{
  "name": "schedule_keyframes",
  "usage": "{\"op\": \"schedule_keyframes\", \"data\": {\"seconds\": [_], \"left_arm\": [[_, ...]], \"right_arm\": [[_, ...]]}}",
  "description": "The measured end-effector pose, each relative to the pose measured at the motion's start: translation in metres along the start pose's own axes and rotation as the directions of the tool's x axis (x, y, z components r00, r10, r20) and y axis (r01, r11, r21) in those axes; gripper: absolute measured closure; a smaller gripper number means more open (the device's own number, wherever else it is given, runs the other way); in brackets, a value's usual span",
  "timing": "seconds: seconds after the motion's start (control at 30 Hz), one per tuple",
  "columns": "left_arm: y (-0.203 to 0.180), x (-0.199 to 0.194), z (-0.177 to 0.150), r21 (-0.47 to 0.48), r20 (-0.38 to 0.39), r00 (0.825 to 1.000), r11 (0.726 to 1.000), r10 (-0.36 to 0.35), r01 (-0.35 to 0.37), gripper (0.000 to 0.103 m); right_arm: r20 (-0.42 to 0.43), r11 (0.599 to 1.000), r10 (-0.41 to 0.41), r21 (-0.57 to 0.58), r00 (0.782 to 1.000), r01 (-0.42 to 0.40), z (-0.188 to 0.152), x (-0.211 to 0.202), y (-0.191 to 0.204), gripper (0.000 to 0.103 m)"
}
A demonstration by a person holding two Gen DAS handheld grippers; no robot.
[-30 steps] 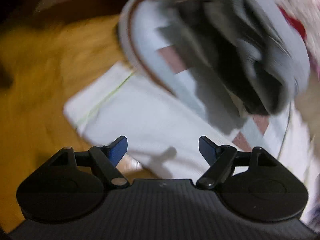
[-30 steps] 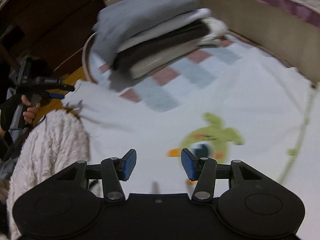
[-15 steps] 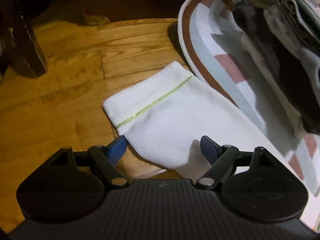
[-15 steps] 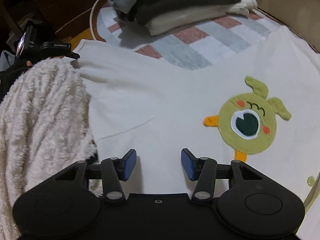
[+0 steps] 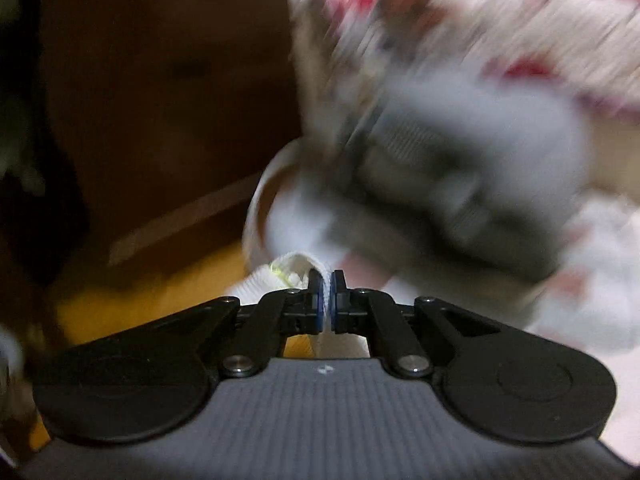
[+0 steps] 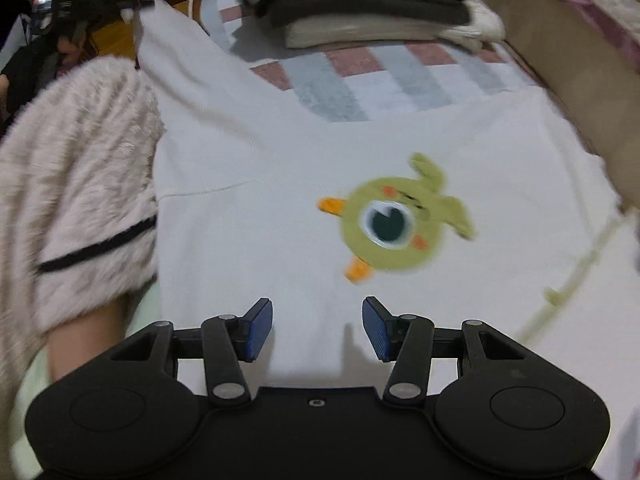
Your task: Fold clothes
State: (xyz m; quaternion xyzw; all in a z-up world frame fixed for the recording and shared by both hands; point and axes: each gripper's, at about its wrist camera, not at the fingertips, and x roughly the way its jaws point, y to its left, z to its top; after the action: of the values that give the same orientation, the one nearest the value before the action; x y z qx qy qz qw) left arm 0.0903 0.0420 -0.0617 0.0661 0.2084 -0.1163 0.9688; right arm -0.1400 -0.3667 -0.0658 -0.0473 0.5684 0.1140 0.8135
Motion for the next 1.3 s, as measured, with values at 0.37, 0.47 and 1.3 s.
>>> {"op": "schedule_keyframes", "data": {"seconds": [0.37,0.47,1.3], "left_arm": [[-0.167,-0.134,0.090,0.077,0.109,0.781,0.788,-0.615,0.610,0.100],[-0.214,-0.150,0.081,0.058,0.014,0.666,0.665,-0.746,0.744,0.100],[-0.267,-0.169,-0.002,0.099,0.122,0.705,0.715,-0.699,0.692,0.099]], "right_arm": [[0.034,0.941,-0.077,0.333,0.996,0.061,-0.088,-0.049,-0.023,0.042],[0.016,0.868,-0.112,0.488,0.994,0.090,-0.125,-0.041,-0.016,0.042],[0.330,0.964,-0.161,0.253,0.930,0.077,-0.169,0.023,0.047,0.072]]}}
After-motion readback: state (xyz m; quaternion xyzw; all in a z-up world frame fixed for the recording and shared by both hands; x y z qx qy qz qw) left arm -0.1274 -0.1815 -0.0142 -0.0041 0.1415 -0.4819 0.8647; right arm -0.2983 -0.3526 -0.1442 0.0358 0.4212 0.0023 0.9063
